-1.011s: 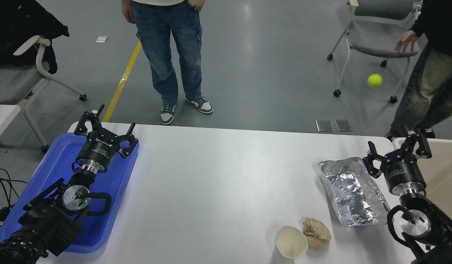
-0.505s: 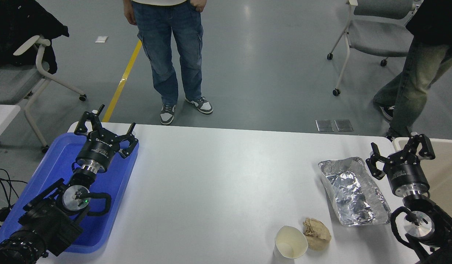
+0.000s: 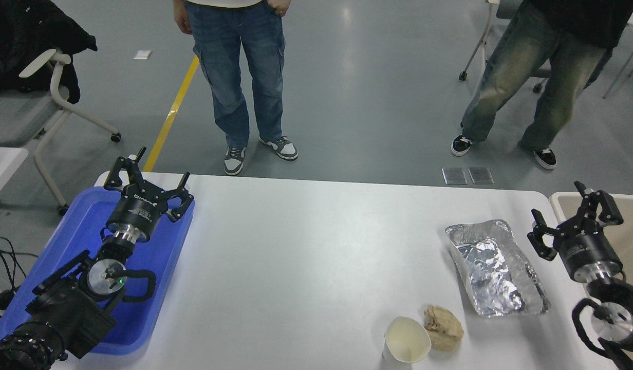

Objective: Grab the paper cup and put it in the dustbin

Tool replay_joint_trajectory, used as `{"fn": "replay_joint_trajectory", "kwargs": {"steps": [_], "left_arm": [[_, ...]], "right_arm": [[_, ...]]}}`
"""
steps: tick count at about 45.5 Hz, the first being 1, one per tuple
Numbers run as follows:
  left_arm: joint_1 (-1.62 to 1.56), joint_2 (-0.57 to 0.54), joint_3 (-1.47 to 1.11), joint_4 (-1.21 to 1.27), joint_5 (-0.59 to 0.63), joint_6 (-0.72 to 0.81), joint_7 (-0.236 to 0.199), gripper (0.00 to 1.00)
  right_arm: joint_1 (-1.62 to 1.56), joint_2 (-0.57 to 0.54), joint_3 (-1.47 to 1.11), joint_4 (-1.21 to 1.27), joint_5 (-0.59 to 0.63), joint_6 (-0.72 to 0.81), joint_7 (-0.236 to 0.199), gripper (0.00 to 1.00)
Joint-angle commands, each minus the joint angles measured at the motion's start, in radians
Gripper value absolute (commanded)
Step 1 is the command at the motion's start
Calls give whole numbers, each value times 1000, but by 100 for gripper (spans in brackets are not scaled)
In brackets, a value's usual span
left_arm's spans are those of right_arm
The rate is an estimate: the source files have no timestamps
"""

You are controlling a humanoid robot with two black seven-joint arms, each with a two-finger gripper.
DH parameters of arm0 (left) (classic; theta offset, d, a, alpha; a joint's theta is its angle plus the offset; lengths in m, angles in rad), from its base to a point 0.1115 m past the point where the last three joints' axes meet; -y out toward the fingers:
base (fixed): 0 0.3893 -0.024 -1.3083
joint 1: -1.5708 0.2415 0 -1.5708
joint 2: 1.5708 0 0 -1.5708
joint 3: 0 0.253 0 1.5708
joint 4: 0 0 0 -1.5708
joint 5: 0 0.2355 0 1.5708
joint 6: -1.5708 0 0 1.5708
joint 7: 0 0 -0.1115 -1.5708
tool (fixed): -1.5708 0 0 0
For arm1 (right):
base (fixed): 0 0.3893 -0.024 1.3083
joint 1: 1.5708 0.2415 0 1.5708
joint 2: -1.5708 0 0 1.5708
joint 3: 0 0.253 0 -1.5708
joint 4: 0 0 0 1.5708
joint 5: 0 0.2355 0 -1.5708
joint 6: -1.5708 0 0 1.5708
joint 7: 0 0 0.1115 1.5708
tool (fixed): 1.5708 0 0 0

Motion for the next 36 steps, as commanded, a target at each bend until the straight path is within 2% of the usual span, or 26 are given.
{"fn": "replay_joint_trajectory", "kwargs": {"steps": [1, 10, 28, 36], "left_arm": [[0, 0, 0, 0, 0, 0, 0, 100], [0, 0, 0, 0, 0, 0, 0, 100], [0, 0, 0, 0, 0, 0, 0, 100], [0, 0, 0, 0, 0, 0, 0, 100]], "right_arm": [[151, -207, -429, 4, 118, 5, 0, 100], [311, -270, -708, 12, 124, 8, 0, 100], [515, -457, -1046, 29, 132, 100, -1, 100], [659, -487, -1285, 29, 117, 119, -1, 100]]}}
